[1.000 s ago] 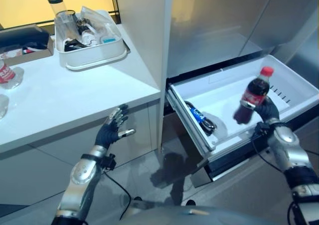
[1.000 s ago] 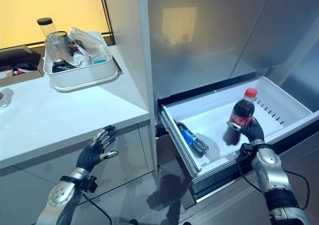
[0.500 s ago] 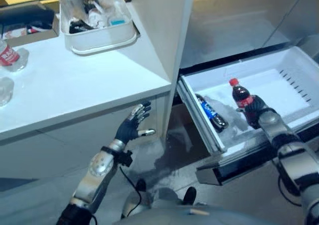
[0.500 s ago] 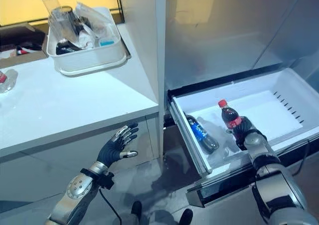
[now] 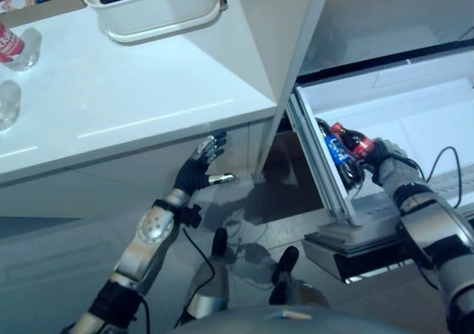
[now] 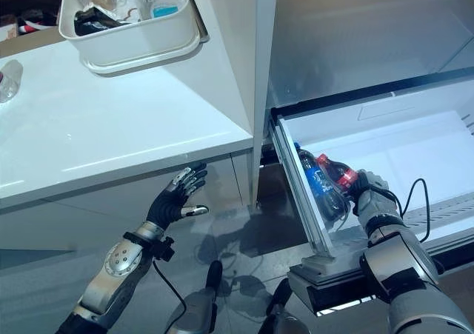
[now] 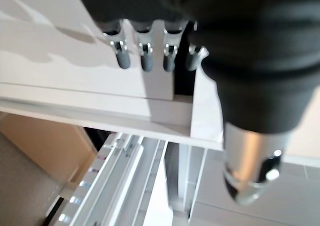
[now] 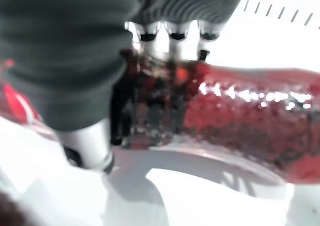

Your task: Take the drinks into the refrigerator

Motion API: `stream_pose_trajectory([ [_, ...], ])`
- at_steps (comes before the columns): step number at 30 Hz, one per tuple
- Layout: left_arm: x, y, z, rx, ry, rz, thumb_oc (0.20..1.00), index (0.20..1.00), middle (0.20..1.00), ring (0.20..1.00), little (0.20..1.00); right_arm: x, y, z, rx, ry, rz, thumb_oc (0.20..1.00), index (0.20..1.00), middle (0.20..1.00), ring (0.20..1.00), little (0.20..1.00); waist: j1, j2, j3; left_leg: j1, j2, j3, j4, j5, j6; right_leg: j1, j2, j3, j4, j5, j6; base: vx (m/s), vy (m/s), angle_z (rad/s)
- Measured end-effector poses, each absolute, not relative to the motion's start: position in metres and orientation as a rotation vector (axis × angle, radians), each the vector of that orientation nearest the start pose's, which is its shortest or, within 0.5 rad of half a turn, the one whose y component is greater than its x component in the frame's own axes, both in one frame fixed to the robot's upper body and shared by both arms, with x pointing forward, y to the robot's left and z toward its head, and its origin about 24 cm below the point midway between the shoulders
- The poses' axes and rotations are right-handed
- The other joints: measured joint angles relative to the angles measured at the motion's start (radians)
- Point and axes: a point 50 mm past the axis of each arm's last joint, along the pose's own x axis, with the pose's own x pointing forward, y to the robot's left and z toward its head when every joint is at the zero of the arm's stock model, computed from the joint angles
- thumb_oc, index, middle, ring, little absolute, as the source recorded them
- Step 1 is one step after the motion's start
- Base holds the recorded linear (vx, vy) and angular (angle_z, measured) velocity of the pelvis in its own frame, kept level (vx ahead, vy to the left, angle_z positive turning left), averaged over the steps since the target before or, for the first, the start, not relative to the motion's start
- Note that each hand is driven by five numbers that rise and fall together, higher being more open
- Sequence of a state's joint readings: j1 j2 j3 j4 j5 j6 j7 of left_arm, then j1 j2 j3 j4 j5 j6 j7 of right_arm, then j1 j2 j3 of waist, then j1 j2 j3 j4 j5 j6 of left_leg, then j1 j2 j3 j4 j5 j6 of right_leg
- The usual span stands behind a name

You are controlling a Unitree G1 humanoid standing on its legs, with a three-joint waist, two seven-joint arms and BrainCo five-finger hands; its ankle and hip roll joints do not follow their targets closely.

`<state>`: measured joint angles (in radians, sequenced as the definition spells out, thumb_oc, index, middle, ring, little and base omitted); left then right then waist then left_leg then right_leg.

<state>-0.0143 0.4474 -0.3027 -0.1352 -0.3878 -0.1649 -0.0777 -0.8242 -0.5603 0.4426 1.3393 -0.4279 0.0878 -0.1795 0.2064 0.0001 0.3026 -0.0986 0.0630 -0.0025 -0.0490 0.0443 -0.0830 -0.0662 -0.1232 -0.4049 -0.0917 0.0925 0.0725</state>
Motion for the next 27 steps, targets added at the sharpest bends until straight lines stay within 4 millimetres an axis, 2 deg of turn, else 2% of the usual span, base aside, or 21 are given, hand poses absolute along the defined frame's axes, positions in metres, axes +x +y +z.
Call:
stream_pose_trajectory([
  [2, 0.243, 0.145, 0.080, 0.014, -0.183, -0.410, 1.000, 1.000, 1.000, 1.000, 1.000, 0.347, -0.304, 0.049, -1.316, 0.553, -0.180, 1.000, 1.000, 1.000, 1.000, 1.000, 0.001, 0.000, 0.000, -0.006, -0.001, -0.002, 0.002, 0.001, 0.000, -0.003, 0.000, -0.002, 0.000, 0.001, -0.001, -0.01, 0.012, 0.02],
  [8, 0.243, 0.146, 0.080, 0.013, -0.185, -0.394, 1.000, 1.000, 1.000, 1.000, 1.000, 0.352, -0.293, 0.050, -1.282, 0.497, -0.180, 1.000, 1.000, 1.000, 1.000, 1.000, -0.002, 0.001, 0.000, -0.006, -0.001, -0.002, 0.003, 0.001, 0.000, -0.004, -0.001, -0.002, 0.000, 0.001, -0.001, 0.00, 0.000, 0.00],
  [10, 0.244, 0.147, 0.081, 0.022, -0.186, -0.395, 1.000, 1.000, 1.000, 1.000, 1.000, 0.350, -0.294, 0.050, -1.131, 0.457, -0.228, 1.000, 1.000, 1.000, 1.000, 1.000, -0.002, 0.002, 0.001, -0.006, -0.001, -0.002, 0.004, 0.001, 0.000, -0.004, -0.001, 0.000, 0.000, 0.001, -0.001, 0.00, 0.000, 0.00],
  [11, 0.244, 0.147, 0.081, 0.029, -0.187, -0.395, 1.000, 1.000, 1.000, 1.000, 1.000, 0.347, -0.292, 0.046, -0.989, 0.422, -0.258, 1.000, 1.000, 1.000, 1.000, 1.000, -0.002, 0.003, 0.002, -0.006, -0.002, -0.002, 0.004, 0.001, 0.000, -0.003, -0.001, 0.001, 0.000, 0.001, -0.001, 0.00, 0.000, 0.00],
  [13, 0.244, 0.148, 0.082, 0.035, -0.187, -0.395, 1.000, 1.000, 1.000, 1.000, 1.000, 0.345, -0.295, 0.047, -0.884, 0.403, -0.297, 1.000, 1.000, 1.000, 1.000, 1.000, -0.015, 0.005, 0.003, -0.002, -0.002, -0.001, 0.004, 0.001, 0.000, -0.001, -0.001, 0.002, 0.000, 0.001, -0.001, 0.00, 0.000, 0.00],
  [16, 0.244, 0.151, 0.084, 0.073, -0.203, -0.403, 1.000, 1.000, 1.000, 1.000, 1.000, 0.350, -0.284, 0.071, -0.688, 0.212, -0.309, 1.000, 1.000, 1.000, 1.000, 1.000, -0.027, 0.006, 0.004, 0.006, -0.003, 0.004, 0.003, 0.001, 0.000, 0.005, -0.002, 0.008, 0.000, 0.001, -0.001, 0.00, -0.006, -0.03],
  [18, 0.245, 0.150, 0.085, 0.078, -0.210, -0.415, 1.000, 1.000, 1.000, 1.000, 1.000, 0.348, -0.279, 0.078, -0.608, 0.129, -0.300, 1.000, 1.000, 1.000, 1.000, 1.000, -0.034, 0.006, 0.005, 0.024, -0.003, 0.006, 0.000, 0.001, 0.000, 0.018, -0.002, 0.010, 0.000, 0.000, 0.000, 0.01, -0.008, -0.02],
  [22, 0.245, 0.150, 0.086, 0.092, -0.212, -0.448, 1.000, 1.000, 1.000, 1.000, 1.000, 0.338, -0.285, 0.105, -0.461, -0.043, -0.359, 1.000, 1.000, 1.000, 1.000, 1.000, -0.032, 0.003, 0.008, 0.041, -0.006, 0.015, -0.012, 0.002, 0.002, 0.028, -0.005, 0.014, 0.000, -0.002, 0.003, 0.01, -0.003, -0.01],
  [25, 0.244, 0.150, 0.086, 0.103, -0.206, -0.466, 1.000, 1.000, 1.000, 1.000, 1.000, 0.331, -0.294, 0.110, -0.404, -0.077, -0.405, 1.000, 1.000, 1.000, 1.000, 1.000, -0.043, -0.006, 0.008, 0.064, -0.007, 0.020, -0.020, 0.002, 0.003, 0.045, -0.005, 0.017, 0.000, -0.002, 0.003, 0.01, -0.011, -0.03],
  [26, 0.244, 0.151, 0.084, 0.105, -0.200, -0.472, 1.000, 1.000, 1.000, 1.000, 1.000, 0.322, -0.299, 0.115, -0.369, -0.126, -0.426, 1.000, 1.000, 1.000, 1.000, 1.000, -0.050, -0.015, 0.007, 0.074, -0.008, 0.028, -0.026, 0.002, 0.005, 0.049, -0.006, 0.025, 0.000, -0.003, 0.004, 0.03, -0.011, -0.18],
  [27, 0.243, 0.152, 0.083, 0.110, -0.195, -0.474, 1.000, 1.000, 1.000, 1.000, 1.000, 0.315, -0.304, 0.111, -0.351, -0.129, -0.444, 1.000, 1.000, 1.000, 1.000, 1.000, -0.056, -0.027, 0.007, 0.083, -0.008, 0.035, -0.030, 0.002, 0.005, 0.049, -0.007, 0.039, 0.000, -0.003, 0.005, 0.04, -0.012, -0.25],
])
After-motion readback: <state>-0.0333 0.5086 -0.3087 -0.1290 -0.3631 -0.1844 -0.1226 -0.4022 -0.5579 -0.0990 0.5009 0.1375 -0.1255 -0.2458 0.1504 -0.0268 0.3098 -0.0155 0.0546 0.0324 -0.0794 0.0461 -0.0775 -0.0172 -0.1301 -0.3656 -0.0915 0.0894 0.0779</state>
